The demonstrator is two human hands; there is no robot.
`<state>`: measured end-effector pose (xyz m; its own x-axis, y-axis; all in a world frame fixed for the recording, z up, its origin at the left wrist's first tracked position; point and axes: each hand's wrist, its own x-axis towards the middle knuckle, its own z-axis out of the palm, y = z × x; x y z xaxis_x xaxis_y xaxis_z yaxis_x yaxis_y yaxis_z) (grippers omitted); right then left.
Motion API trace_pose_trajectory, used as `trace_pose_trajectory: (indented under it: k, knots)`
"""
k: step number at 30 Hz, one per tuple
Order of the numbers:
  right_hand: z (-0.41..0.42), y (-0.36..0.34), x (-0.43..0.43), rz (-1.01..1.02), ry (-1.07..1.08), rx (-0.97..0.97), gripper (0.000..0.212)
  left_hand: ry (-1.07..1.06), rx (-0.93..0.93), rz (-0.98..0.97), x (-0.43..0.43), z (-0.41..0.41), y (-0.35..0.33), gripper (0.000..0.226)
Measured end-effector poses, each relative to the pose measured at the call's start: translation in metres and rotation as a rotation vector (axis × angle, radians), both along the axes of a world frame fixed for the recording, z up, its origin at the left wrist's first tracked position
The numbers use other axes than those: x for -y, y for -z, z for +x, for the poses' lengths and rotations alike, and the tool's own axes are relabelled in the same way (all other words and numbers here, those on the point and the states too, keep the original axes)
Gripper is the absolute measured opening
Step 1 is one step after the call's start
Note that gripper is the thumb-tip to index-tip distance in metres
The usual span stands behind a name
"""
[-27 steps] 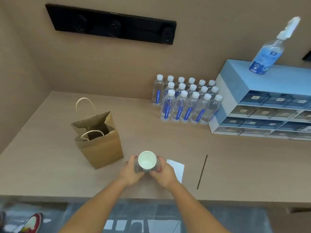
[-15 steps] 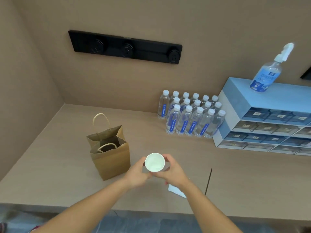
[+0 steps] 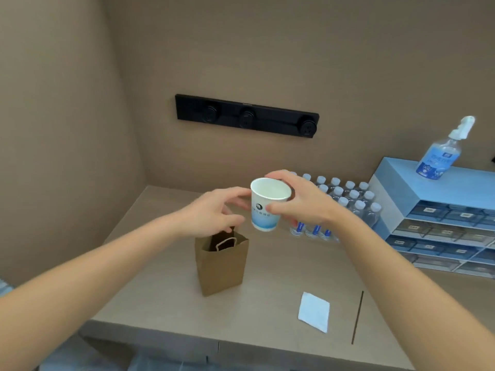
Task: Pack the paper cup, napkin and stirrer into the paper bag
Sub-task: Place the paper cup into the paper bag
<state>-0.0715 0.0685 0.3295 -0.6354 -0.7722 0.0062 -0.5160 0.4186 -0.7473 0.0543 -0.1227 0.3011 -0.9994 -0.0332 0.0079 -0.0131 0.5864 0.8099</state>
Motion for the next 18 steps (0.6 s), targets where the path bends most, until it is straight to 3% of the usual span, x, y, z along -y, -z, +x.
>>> trace_pose_trajectory:
  k: [2, 4, 8, 13, 18]
  knots:
    - [0.003, 0.002, 0.018, 0.005, -0.02, 0.016, 0.049, -0.018, 0.016, -0.066, 0.023, 0.009, 0.011, 0.048]
    - [0.003, 0.011, 0.038, 0.039, -0.028, 0.027, 0.048, -0.022, 0.058, -0.333, 0.042, 0.016, 0.031, 0.045]
    - [-0.003, 0.039, 0.074, 0.088, -0.082, 0.025, 0.054, 0.114, 0.243, -0.712, 0.064, 0.021, 0.08, 0.07]
    - [-0.014, 0.078, 0.103, 0.171, -0.16, -0.011, 0.059, 0.221, 0.327, -0.857, 0.076, 0.007, 0.109, 0.076]
    - [-0.02, 0.1, 0.117, 0.251, -0.217, -0.069, 0.063, 0.292, 0.335, -0.899, 0.079, -0.006, 0.118, 0.049]
